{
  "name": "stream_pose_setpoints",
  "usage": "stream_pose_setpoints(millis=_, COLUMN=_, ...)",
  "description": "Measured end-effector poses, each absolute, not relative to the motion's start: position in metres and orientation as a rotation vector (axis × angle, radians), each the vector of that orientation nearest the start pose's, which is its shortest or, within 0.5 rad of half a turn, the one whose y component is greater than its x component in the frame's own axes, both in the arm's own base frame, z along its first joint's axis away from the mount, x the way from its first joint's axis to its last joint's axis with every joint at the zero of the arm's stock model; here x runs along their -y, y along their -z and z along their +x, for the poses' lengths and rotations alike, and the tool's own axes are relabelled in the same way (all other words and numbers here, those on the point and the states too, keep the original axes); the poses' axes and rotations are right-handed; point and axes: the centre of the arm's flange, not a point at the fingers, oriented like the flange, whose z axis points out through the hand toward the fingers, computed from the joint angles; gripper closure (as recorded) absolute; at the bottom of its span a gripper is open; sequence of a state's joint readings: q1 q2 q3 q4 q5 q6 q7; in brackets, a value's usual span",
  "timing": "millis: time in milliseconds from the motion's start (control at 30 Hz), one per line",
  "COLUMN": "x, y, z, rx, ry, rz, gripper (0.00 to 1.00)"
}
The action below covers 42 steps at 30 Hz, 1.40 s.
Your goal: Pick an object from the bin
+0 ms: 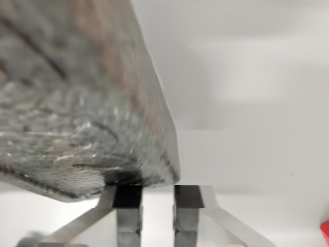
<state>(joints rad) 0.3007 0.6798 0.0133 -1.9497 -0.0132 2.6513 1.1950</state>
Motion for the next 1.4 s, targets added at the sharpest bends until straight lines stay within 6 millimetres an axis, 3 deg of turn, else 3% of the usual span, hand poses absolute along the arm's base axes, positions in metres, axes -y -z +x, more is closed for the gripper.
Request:
stream_pose_setpoints(millis=833, x=-0.19, y=-0.134, z=0.584, rx=-1.32, ry=0.026, rz=-2.831, gripper=1.0)
stream_pose_setpoints(millis=1400, x=-0.19, y=-0.184, z=0.583, rx=-1.319, ry=0.023, rz=-2.835, gripper=1.0)
